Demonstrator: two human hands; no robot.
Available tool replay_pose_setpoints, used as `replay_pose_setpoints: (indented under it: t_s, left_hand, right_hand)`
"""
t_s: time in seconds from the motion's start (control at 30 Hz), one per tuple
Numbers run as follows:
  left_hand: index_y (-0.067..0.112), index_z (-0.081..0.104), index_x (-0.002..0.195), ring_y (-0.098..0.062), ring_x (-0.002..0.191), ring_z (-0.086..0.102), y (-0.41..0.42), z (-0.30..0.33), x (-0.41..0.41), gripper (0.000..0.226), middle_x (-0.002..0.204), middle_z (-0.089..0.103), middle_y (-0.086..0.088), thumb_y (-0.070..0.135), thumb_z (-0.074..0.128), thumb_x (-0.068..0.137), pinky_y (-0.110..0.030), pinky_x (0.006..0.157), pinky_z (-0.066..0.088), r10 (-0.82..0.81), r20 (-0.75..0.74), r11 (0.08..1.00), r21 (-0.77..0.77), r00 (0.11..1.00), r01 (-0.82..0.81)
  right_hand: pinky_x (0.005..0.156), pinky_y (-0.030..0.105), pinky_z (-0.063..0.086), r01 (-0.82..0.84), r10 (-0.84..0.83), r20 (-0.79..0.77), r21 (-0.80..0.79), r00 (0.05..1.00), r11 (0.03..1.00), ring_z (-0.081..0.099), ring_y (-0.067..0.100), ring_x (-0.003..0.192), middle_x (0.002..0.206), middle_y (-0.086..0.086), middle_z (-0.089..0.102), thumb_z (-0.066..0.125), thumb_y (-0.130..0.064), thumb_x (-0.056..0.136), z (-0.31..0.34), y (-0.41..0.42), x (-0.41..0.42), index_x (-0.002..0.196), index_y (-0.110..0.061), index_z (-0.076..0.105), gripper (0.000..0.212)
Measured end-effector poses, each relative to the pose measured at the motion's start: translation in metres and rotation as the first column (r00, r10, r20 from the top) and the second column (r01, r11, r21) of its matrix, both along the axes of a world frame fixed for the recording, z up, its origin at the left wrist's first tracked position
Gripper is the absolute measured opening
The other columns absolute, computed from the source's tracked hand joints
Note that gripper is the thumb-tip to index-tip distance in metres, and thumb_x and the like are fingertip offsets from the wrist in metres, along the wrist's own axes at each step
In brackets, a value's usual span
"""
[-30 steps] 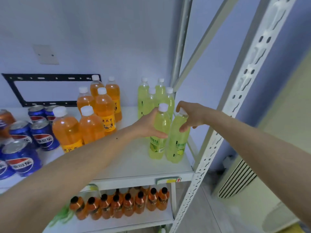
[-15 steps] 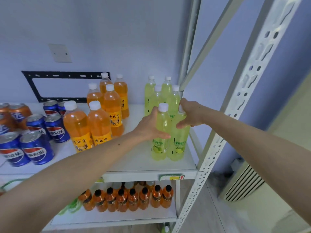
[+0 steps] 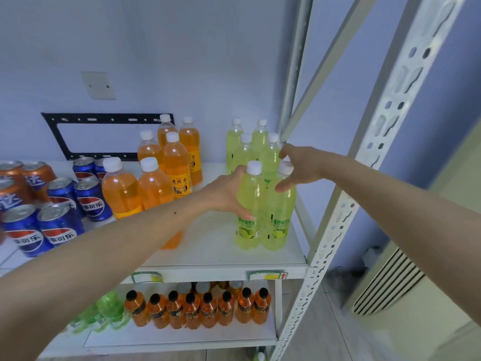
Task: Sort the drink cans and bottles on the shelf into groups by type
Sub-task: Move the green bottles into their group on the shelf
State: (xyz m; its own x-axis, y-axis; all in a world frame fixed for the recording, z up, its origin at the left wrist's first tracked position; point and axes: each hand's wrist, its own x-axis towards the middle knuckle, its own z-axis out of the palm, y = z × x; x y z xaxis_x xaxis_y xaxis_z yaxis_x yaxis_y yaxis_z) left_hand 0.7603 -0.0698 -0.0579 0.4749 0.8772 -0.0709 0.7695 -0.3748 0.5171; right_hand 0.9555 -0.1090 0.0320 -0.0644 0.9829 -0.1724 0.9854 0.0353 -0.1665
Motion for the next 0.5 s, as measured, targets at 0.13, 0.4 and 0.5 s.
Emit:
replay_pose_setpoints:
  t_s: [0.13,0.4,0.5]
  left_hand:
    - [0.024,0.02,0.15,-0.021,0.131,0.044,0.025,0.026,-0.025,0.113,0.149,0.04,-0.002,0.033,0.091,0.062,-0.038,0.106,0.043,0.02,-0.013,0.99,-0.138,1.0,-0.022]
    - [0.015,0.017,0.151,-0.024,0.137,0.036,0.089,0.024,-0.018,0.113,0.153,0.031,-0.006,0.032,0.089,0.065,-0.033,0.106,0.038,0.191,0.174,0.979,-0.108,0.966,-0.174]
    - [0.012,0.023,0.146,-0.02,0.128,0.043,0.107,0.002,-0.005,0.111,0.138,0.043,-0.004,0.023,0.092,0.06,-0.025,0.088,0.038,0.234,0.307,0.972,-0.106,0.923,-0.211]
  right_hand:
    - [0.089,0.04,0.054,0.045,-0.034,-0.171,0.059,0.985,0.997,0.063,0.028,0.099,0.126,0.001,0.054,0.079,-0.045,0.073,0.034,0.014,0.002,0.133,-0.021,0.047,0.071]
    - [0.091,0.037,0.048,0.148,-0.117,-0.19,0.157,0.975,0.977,0.053,0.026,0.116,0.136,0.006,0.048,0.078,-0.035,0.078,0.03,0.081,-0.014,0.139,-0.013,0.04,0.076]
    - [0.084,0.034,0.044,0.138,-0.128,-0.097,0.1,0.987,0.985,0.05,0.027,0.12,0.139,0.008,0.046,0.084,-0.037,0.069,0.022,0.106,-0.016,0.147,-0.015,0.025,0.1]
